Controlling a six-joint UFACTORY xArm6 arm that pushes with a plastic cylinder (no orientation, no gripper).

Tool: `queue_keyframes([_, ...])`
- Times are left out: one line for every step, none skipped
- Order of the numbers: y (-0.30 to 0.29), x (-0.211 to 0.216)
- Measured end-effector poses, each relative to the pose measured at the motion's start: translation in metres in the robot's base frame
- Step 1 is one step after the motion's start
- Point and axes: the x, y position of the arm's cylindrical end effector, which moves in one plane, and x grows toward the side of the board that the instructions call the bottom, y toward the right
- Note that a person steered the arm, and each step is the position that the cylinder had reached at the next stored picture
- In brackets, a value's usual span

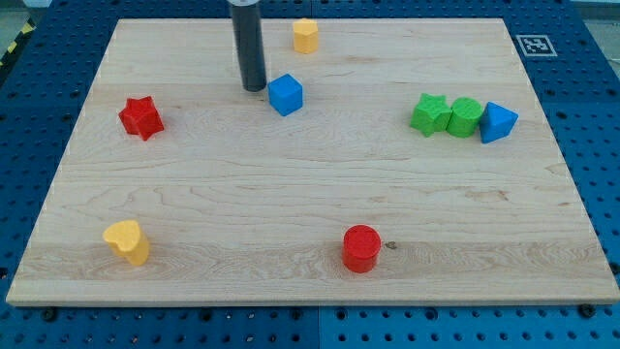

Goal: Slide the blue cube closer to the left side of the green star

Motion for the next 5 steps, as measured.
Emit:
queue_keyframes([0.006,0.014])
queue_keyframes([0.030,0.024])
queue_keyframes([0.030,0.024])
queue_keyframes([0.031,0.024])
queue_keyframes([0.031,0.024])
